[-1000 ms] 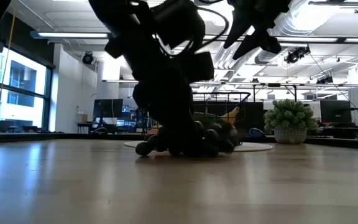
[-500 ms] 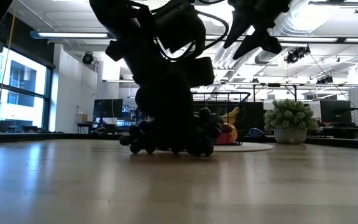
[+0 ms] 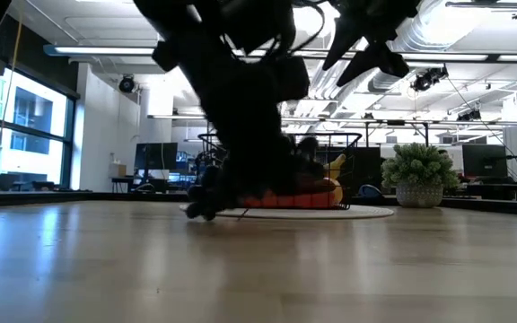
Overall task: Build produce basket
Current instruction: Put the grapes into mesh basket
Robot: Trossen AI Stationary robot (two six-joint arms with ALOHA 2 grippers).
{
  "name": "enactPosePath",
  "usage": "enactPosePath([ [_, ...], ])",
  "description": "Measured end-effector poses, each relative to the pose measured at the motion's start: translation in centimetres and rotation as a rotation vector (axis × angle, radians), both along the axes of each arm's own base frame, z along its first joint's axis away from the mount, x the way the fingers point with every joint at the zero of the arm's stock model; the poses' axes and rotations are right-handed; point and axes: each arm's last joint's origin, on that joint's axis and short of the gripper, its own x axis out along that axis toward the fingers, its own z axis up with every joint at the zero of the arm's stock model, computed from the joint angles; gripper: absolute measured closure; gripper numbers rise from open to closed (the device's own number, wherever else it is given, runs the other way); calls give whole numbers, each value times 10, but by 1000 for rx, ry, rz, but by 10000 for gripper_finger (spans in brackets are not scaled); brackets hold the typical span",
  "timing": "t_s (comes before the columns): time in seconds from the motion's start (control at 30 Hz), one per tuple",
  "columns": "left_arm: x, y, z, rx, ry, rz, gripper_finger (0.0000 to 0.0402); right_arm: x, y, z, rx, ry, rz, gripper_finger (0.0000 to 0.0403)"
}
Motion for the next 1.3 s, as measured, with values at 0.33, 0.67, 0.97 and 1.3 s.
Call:
enactPosePath([
  [0.33, -11, 30, 57, -42, -155, 64, 388, 1, -2, 4, -26, -37, -36, 240],
  [0.67, -37, 73, 120, -40, -350, 210, 387, -10, -10, 29, -88, -214, -85, 240],
  [0.97, -64, 127, 157, 66, -509, 430, 387, -27, -32, 42, -198, -234, -124, 240],
  [1.3, -75, 179, 136, 55, -484, 731, 387, -39, -61, 42, -328, -159, -175, 240],
])
